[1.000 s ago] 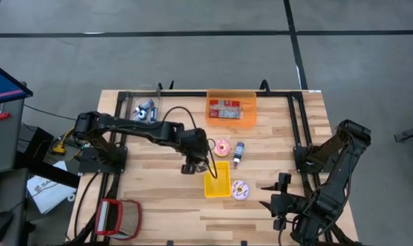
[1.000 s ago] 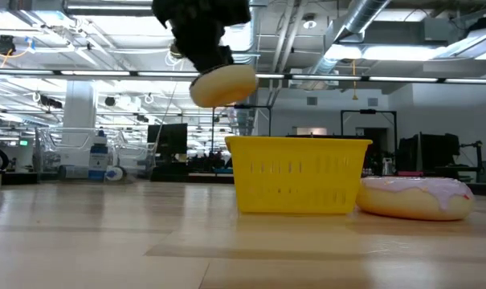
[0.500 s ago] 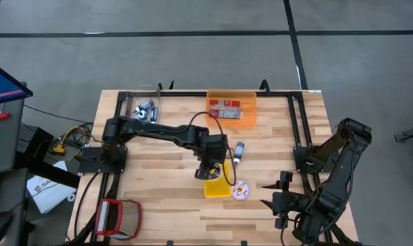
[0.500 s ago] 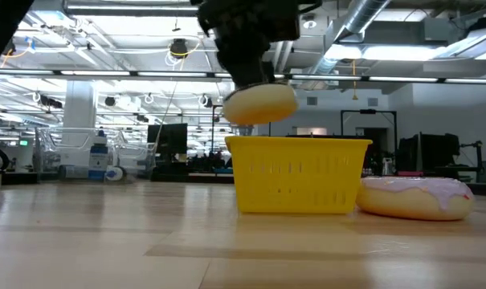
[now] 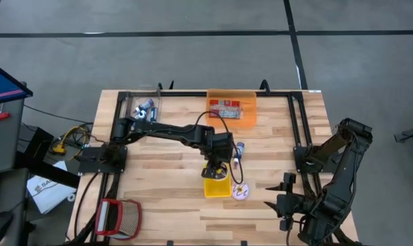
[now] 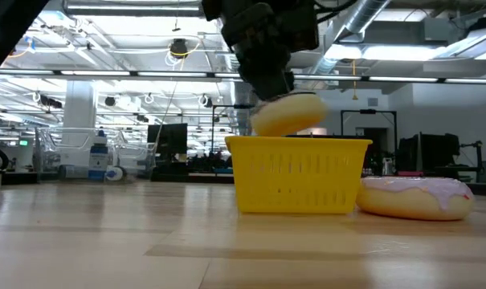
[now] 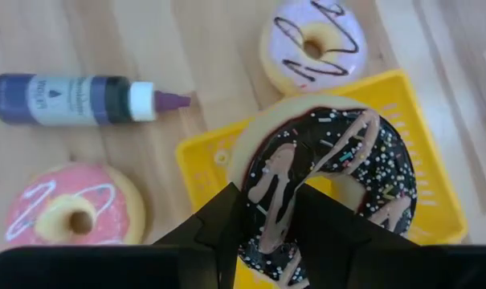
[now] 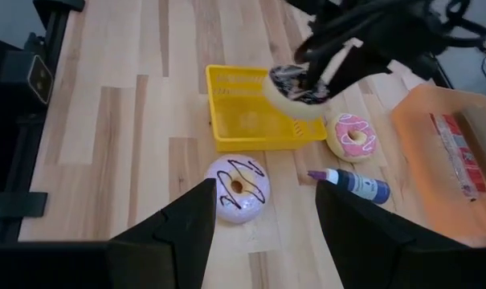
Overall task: Pick & Place Food Item
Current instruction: Put the black donut into the yellow bin
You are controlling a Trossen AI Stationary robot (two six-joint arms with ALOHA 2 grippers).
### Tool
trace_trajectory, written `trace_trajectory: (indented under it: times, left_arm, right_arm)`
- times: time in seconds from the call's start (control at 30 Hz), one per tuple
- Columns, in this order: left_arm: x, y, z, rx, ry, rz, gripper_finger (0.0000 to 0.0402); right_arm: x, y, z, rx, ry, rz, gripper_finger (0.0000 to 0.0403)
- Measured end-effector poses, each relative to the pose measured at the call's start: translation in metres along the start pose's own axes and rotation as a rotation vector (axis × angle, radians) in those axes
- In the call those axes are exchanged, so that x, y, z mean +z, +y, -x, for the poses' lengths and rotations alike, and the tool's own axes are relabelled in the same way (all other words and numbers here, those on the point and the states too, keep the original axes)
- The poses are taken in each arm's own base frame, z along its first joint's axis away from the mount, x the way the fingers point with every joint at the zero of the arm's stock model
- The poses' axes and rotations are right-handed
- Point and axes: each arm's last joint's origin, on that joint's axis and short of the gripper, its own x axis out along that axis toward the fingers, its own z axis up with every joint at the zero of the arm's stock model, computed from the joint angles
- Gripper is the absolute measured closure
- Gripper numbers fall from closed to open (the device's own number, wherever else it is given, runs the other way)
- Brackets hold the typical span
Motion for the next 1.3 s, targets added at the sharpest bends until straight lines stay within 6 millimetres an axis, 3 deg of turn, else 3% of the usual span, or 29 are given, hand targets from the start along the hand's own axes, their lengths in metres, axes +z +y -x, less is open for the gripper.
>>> trace_trajectory:
  times: [0.2, 0.53, 0.83, 1.3]
  left_arm:
    - [-0.005, 0.001, -0.011, -0.009, 0.041, -0.002, 0.03]
    - [-0.006, 0.001, -0.01, -0.011, 0.051, -0.007, 0.03]
    - [-0.015, 0.005, -0.038, -0.029, 0.12, -0.022, 0.03]
    - [-0.017, 0.007, -0.04, -0.025, 0.135, -0.032, 0.0298]
  right_arm:
    - [0.0, -0.001, 0.0, -0.008, -0.001, -0.001, 0.0196]
    - [0.0, -0.002, -0.001, -0.022, -0.006, 0.003, 0.0196]
    - [0.0, -0.002, -0.001, -0.027, -0.015, 0.003, 0.0196]
    - [-0.001, -0.002, 0.0, -0.029, -0.013, 0.008, 0.0196]
